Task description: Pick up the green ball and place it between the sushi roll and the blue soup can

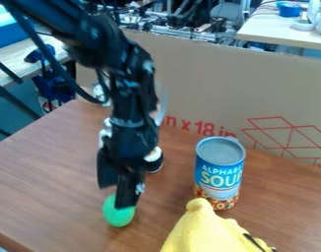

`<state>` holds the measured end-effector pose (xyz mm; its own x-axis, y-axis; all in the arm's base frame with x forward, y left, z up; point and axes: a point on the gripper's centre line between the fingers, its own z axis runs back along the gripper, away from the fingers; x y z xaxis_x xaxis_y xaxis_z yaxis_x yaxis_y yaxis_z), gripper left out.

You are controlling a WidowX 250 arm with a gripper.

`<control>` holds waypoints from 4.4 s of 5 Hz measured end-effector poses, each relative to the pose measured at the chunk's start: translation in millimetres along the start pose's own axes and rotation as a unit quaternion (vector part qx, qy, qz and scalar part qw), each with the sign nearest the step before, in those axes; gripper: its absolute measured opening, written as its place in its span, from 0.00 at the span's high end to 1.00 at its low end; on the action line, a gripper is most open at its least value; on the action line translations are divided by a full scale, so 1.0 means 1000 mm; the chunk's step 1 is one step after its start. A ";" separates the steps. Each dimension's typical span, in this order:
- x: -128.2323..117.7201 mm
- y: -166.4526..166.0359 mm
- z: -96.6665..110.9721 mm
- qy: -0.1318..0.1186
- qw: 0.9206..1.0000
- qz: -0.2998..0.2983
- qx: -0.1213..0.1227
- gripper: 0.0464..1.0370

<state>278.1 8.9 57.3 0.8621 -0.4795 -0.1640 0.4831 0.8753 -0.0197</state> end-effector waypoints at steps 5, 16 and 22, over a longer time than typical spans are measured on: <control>0.006 0.008 -0.014 0.029 0.999 0.012 0.018 0.18; 0.080 0.023 -0.003 -0.032 0.999 -0.006 -0.023 0.18; 0.006 -0.017 0.059 -0.051 0.999 -0.006 0.012 0.03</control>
